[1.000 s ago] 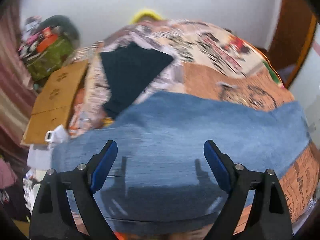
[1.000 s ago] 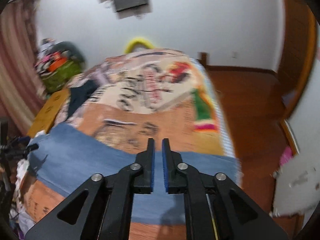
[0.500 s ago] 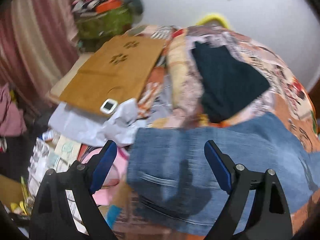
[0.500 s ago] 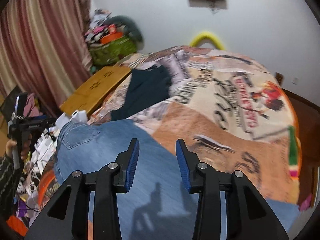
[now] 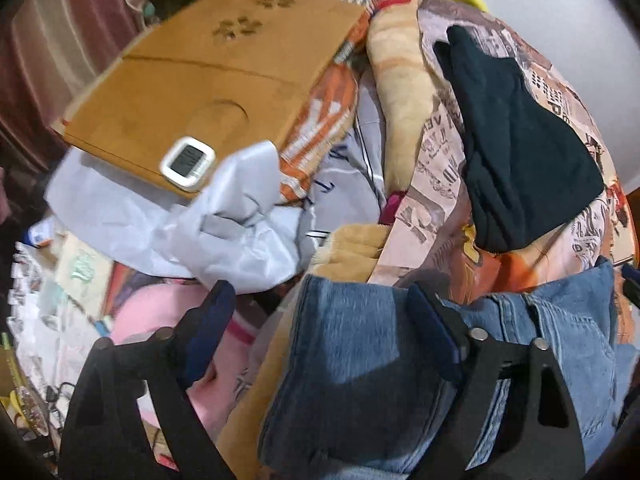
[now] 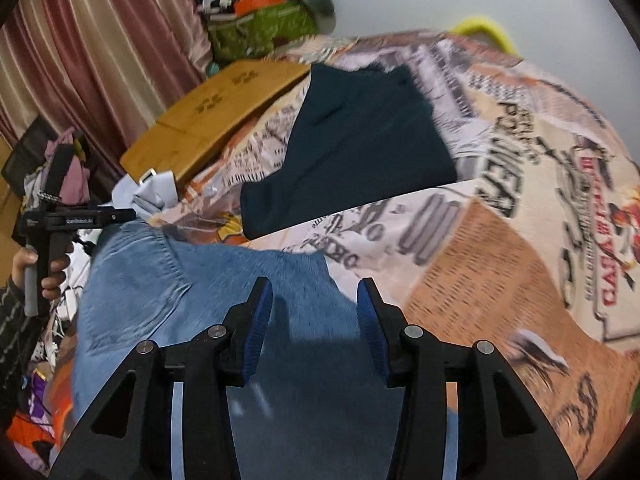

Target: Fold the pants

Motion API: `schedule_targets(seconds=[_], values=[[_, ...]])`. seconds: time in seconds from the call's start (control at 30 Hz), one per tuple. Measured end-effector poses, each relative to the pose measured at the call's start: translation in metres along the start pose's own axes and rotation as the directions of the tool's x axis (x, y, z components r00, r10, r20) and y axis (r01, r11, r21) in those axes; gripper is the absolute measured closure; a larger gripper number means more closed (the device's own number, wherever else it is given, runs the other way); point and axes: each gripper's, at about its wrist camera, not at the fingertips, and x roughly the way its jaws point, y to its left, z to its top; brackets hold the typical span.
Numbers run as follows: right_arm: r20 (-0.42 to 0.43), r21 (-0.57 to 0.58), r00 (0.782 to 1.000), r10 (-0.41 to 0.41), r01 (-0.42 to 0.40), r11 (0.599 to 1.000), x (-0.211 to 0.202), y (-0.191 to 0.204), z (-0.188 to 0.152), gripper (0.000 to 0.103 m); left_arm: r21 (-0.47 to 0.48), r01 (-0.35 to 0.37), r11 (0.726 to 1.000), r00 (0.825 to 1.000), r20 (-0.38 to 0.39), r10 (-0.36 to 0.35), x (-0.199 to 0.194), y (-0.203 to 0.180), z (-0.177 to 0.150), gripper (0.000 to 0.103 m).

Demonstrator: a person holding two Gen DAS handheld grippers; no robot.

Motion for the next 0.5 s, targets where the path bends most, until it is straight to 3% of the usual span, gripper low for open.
schedule_targets(seconds=[0.13, 0.2, 0.27, 0.3, 0.4, 0.5], values=[[-0.034, 0.020, 0.998, 0.058, -0.057, 0.998, 0.026, -0.004, 0.005, 0.063, 0.001, 0.110, 0.994, 0.992, -0.061, -0.110, 0.011, -0.002, 0.000, 0.053], [-0.042, 0.032, 0.994, 0.097, -0.096, 0.995, 0.031, -0.002, 0.004, 0.072, 0.014, 0.130, 0.991, 0.988, -0.085, -0.128, 0.014, -0.006, -0.001, 0.069], [-0.037, 0.015, 0.996, 0.080, -0.079, 0.997, 0.031, 0.002, 0.002, 0.077, 0.037, 0.137, 0.990, 0.988, -0.084, -0.133, 0.013, -0.011, -0.005, 0.084], [-0.034, 0.002, 0.997, 0.072, -0.072, 0.997, 0.031, 0.005, 0.000, 0.079, 0.050, 0.129, 0.990, 0.989, -0.079, -0.125, 0.011, -0.013, -0.007, 0.089], [-0.014, -0.018, 0.999, 0.037, -0.037, 0.999, 0.027, 0.011, -0.001, 0.087, 0.144, 0.005, 0.990, 1.000, -0.012, -0.004, -0.001, -0.029, -0.023, 0.091], [0.003, -0.045, 0.999, -0.041, 0.041, 0.998, 0.026, 0.014, 0.000, 0.099, 0.179, -0.087, 0.980, 0.996, 0.040, 0.081, -0.007, -0.034, -0.041, 0.091]])
